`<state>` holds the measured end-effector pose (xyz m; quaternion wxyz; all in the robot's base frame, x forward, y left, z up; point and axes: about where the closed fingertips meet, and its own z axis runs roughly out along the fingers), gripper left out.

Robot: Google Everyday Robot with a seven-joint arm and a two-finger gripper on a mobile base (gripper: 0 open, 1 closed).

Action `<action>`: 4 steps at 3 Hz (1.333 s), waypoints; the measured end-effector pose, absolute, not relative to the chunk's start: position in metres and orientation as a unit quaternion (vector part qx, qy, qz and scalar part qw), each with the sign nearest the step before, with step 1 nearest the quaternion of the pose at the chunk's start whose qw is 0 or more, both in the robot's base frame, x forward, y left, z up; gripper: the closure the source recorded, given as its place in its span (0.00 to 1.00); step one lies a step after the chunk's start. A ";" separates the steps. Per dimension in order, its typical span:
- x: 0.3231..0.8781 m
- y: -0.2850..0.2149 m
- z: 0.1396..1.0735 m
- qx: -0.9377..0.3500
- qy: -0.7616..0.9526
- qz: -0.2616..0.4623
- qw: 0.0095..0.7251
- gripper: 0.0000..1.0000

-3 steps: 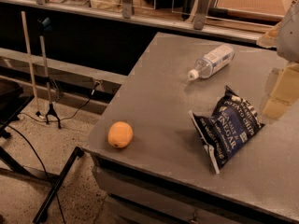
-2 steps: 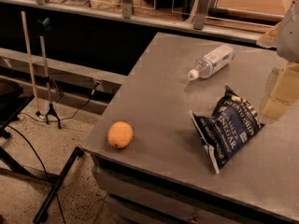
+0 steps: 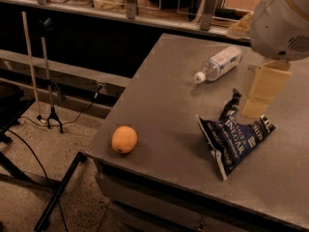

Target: Pick orange

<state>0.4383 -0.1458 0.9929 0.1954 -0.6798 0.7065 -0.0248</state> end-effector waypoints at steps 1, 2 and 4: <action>0.431 -0.086 0.999 -0.739 0.640 -0.014 0.208 0.00; 0.425 -0.046 0.987 -0.775 0.600 -0.015 0.197 0.00; 0.426 0.006 0.938 -0.832 0.533 -0.029 0.152 0.00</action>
Offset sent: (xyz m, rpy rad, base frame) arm -0.0140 0.1400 -0.0377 -0.0662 0.0184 0.4078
